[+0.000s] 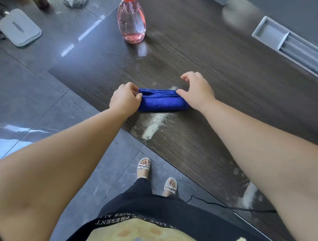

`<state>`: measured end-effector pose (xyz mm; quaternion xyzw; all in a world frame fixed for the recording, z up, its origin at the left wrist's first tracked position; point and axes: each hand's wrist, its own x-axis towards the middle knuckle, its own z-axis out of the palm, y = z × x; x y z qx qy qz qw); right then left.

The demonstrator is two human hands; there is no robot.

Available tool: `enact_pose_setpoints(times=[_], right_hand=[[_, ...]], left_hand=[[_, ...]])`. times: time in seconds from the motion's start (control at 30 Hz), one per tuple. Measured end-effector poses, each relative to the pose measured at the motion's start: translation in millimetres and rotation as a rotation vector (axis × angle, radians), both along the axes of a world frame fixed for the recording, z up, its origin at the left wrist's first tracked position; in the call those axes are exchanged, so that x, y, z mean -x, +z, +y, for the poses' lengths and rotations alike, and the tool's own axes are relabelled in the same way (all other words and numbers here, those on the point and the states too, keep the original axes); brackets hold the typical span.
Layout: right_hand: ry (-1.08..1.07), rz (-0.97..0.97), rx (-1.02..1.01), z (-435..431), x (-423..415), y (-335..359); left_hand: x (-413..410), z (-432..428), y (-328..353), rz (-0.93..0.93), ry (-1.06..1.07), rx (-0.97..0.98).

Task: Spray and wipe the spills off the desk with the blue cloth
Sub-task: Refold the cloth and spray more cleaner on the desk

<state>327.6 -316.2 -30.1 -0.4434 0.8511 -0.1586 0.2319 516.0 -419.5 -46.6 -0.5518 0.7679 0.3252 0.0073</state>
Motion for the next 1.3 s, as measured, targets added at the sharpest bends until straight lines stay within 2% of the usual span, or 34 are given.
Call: enact_pose_setpoints(times=[0.1,0.17,0.3,0.4,0.57,0.67,0.73,0.8,0.87,0.93,1.13,1.23,1.3], right_hand=[[0.134,0.049,-0.172,1,-3,-8],[0.129,0.025,-0.232,0,-3,-10],[0.194,0.006,-0.3,-10,-1,-3],[0.235,-0.038,-0.288,-15,3,4],[0.122,-0.191,-0.178,-48,6,3],[0.001,-0.141,-0.07,-72,2,-4],[0.014,0.076,-0.017,-79,-2,-5],[0.182,0.241,0.086,-75,-7,-3],[0.442,0.272,0.104,-66,-12,-6],[0.578,0.275,0.028,-57,-15,-12],[0.474,0.292,0.019,-63,-13,-14],[0.462,0.208,-0.074,-78,-9,-7],[0.386,0.062,-0.132,-89,-6,3]], left_hand=[[0,0,-2,-0.061,-0.047,0.008],[0,-1,-1,-0.092,-0.079,-0.009],[6,-3,1,-0.018,-0.091,-0.039],[8,-4,3,0.07,-0.035,-0.087],[7,-40,13,0.19,0.103,-0.02],[10,-65,14,0.204,0.15,-0.004],[8,-73,13,0.117,0.043,0.093],[3,-71,8,0.017,-0.23,0.253],[-6,-62,2,-0.004,-0.536,0.37],[-15,-54,-5,-0.019,-0.712,0.41],[-17,-64,-9,-0.299,-0.799,0.371],[-7,-71,-1,-0.257,-0.768,0.301],[-2,-74,6,-0.199,-0.709,0.206]])
